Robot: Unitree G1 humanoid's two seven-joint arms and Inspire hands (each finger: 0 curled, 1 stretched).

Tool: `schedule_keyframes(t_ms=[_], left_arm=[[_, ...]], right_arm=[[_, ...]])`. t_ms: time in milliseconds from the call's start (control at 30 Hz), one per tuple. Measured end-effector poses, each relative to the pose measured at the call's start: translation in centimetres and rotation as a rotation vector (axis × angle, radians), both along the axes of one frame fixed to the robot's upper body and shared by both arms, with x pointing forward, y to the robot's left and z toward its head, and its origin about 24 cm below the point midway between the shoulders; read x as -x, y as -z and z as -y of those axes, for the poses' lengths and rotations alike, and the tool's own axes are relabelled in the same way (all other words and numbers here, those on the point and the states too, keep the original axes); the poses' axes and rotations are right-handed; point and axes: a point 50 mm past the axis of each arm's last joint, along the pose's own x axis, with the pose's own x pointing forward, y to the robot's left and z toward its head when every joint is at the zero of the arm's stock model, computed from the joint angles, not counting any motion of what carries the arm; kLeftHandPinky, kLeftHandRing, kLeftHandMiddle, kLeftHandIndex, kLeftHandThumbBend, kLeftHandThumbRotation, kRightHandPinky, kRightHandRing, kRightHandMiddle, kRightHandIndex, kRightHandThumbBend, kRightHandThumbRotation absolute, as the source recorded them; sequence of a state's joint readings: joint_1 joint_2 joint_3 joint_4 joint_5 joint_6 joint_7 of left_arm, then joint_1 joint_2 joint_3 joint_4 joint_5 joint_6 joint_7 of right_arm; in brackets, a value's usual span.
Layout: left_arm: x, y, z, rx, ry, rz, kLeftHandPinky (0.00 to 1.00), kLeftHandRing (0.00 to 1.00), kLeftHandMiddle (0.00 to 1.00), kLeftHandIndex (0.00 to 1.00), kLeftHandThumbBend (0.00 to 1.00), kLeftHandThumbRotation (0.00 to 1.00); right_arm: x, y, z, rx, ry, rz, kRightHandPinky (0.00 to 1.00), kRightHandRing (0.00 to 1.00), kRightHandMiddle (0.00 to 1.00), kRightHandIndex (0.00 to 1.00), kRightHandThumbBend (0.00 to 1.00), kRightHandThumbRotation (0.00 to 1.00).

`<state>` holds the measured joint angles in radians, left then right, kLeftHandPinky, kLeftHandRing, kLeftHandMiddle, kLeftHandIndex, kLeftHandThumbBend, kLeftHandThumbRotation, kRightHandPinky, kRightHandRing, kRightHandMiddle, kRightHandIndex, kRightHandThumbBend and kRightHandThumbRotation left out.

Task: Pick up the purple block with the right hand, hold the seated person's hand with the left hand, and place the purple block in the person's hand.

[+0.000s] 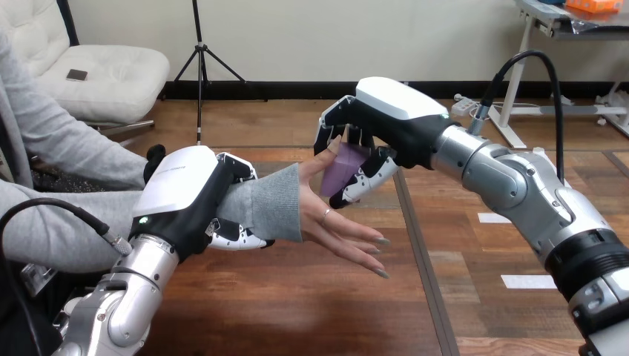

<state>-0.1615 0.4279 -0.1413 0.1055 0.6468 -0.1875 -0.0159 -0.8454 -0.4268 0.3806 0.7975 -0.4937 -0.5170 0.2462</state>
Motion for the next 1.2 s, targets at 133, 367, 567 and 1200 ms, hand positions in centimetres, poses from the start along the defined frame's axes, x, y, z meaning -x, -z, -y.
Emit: schedule_keyframes(t_ms=[133,367,567,1200], left_arm=[[0.0,0.0,0.0,0.001,0.000,0.001,0.20,0.27,0.32,0.33,0.63,0.00],[0.0,0.0,0.0,0.003,-0.002,0.005,0.20,0.27,0.32,0.33,0.64,0.00],[0.0,0.0,0.0,0.005,-0.003,0.007,0.20,0.27,0.32,0.33,0.64,0.00],[0.0,-0.1,0.0,0.010,-0.005,0.019,0.20,0.26,0.32,0.33,0.65,0.00]], right_arm=[[0.2,0.1,-0.1,-0.004,-0.007,-0.006,0.33,0.37,0.43,0.43,0.71,0.00],[0.6,0.6,-0.3,0.004,-0.015,-0.025,0.33,0.37,0.43,0.43,0.71,0.00],[1.0,0.9,-0.4,0.010,-0.022,-0.045,0.33,0.37,0.43,0.43,0.72,0.00],[1.5,0.5,-0.5,0.001,-0.010,-0.110,0.33,0.37,0.43,0.43,0.72,0.00]])
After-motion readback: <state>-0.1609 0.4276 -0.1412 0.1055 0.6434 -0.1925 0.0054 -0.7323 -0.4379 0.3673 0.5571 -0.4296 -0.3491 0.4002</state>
